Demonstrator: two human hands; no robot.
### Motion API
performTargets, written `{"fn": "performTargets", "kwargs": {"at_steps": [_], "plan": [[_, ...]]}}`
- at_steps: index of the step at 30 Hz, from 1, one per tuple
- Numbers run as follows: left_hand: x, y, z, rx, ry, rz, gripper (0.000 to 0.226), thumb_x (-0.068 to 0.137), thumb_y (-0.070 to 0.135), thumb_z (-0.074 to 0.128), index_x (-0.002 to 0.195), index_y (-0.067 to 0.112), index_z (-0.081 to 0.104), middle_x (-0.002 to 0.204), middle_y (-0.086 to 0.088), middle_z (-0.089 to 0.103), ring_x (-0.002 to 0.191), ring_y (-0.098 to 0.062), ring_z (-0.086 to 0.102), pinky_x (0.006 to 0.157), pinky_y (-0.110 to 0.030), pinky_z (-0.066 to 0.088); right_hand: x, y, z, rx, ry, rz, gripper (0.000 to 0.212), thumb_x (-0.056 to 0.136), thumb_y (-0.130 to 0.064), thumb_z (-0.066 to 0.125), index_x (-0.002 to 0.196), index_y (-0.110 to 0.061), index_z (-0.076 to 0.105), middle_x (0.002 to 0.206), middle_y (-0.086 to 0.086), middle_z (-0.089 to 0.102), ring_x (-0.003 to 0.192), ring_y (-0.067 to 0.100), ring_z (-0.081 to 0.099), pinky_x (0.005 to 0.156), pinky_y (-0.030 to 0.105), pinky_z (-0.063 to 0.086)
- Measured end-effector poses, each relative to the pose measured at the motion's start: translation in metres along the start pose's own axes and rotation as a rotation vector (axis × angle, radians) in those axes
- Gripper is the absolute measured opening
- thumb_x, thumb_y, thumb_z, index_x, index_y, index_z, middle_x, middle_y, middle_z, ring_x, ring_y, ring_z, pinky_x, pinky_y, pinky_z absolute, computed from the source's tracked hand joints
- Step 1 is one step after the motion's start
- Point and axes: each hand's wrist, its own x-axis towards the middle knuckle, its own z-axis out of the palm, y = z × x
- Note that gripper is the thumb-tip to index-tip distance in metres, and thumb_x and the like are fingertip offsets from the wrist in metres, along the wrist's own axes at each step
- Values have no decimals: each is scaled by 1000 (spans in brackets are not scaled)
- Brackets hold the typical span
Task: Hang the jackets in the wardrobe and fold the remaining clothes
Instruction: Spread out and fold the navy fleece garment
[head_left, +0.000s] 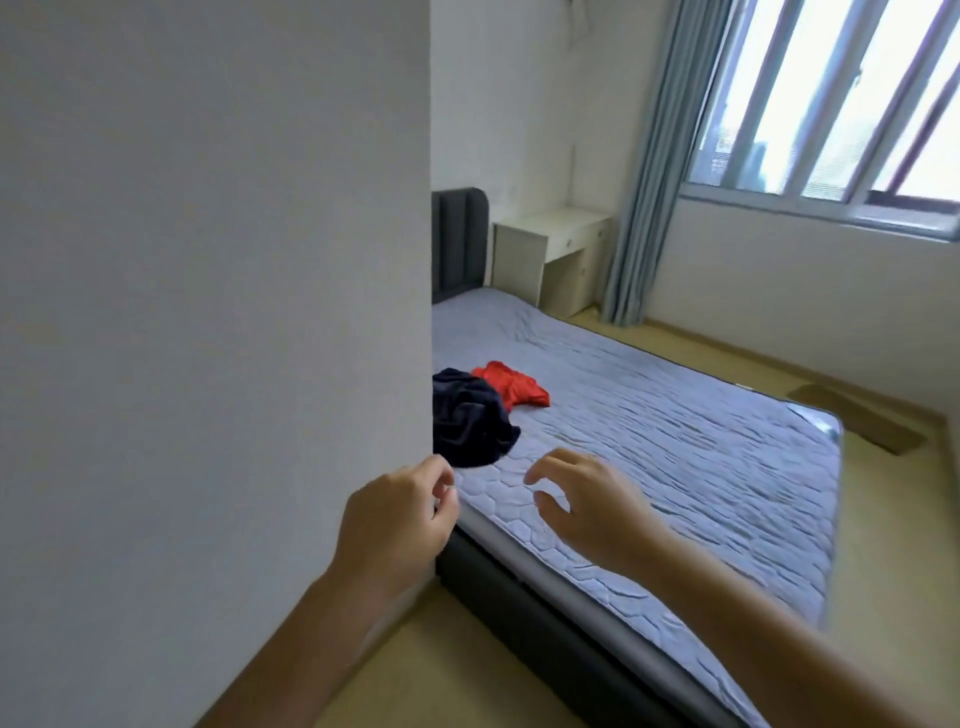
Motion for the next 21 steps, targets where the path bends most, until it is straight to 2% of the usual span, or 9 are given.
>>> {"fn": "performTargets", "kwargs": {"at_steps": [3, 8, 15, 21], "plan": [[70, 7, 53, -86, -109, 65, 10, 92, 31, 55, 95, 23, 61, 83, 8, 67, 72, -14, 63, 60, -25, 49, 31, 58, 9, 25, -12, 154, 23, 96, -29, 49, 115, -27, 61, 120, -10, 57, 104, 14, 57, 82, 32, 48], [171, 15, 163, -100, -250, 87, 11, 92, 32, 51, 96, 25, 59, 89, 7, 66, 80, -14, 61, 66, -28, 50, 82, 170, 43, 66, -86, 343, 24, 95, -31, 48, 116, -27, 61, 121, -8, 57, 103, 16, 58, 82, 35, 50], [277, -16, 332, 36, -632, -149, 17, 91, 26, 46, 103, 20, 57, 111, 0, 61, 97, -23, 58, 72, -30, 43, 194, 310, 124, 222, -273, 499, 31, 96, -26, 45, 125, -22, 55, 127, -1, 56, 110, 20, 55, 86, 34, 49], [363, -95, 469, 93, -873, -369, 31, 90, 29, 50, 120, 20, 48, 127, -2, 50, 112, -23, 52, 80, -31, 42, 288, 418, 232, 182, -526, 593, 49, 97, -27, 43, 144, -25, 30, 144, 5, 40, 124, 28, 46, 88, 37, 46]]}}
